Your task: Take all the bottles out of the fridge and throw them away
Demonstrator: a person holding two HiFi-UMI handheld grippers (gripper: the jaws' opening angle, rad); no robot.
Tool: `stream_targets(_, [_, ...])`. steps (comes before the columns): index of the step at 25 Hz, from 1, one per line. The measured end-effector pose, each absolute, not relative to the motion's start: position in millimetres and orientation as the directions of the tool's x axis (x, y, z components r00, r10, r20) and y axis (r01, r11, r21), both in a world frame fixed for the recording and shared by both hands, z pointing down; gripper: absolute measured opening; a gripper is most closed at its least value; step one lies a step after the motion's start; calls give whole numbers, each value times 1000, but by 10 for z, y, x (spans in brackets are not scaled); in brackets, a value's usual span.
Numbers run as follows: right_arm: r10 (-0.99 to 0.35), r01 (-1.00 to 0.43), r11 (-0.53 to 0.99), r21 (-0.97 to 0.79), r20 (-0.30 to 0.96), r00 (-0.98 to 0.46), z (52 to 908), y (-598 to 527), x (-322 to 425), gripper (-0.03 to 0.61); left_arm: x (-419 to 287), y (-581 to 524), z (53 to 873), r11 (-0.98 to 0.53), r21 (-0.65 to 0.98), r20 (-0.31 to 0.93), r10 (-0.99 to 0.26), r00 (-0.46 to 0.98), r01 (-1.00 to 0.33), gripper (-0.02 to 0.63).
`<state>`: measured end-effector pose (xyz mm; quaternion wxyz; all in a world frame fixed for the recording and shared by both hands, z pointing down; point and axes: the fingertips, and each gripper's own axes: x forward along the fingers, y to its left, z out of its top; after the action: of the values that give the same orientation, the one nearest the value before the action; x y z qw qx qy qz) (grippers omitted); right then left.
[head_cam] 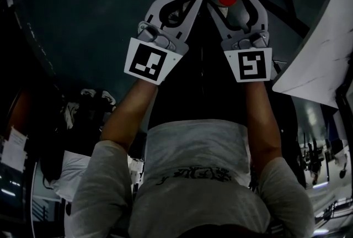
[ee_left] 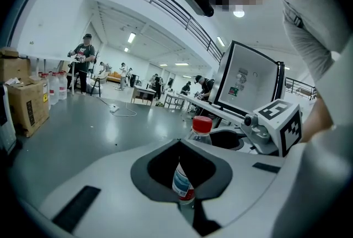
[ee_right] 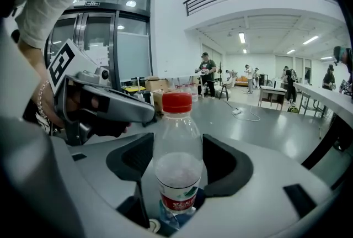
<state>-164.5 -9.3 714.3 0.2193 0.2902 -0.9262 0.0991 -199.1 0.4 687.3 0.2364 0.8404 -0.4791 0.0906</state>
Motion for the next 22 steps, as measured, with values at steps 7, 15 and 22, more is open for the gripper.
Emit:
stream_targets(7, [-491, -581, 813, -42, 485, -724, 7582, -172, -1724, 284, -2117, -114, 7212, -418, 305, 383, -769, 512, -856, 14])
stream_targets(15, [-504, -589, 807, -29, 486, -714, 7810, -29, -1637, 285, -2047, -12, 7395, -420, 288, 382, -773, 505, -861, 14])
stream_targets(22, [-506, -592, 805, -38, 477, -719, 8159, -17, -1646, 284, -2016, -13, 7781, -413, 291, 389, -773, 501, -863, 14])
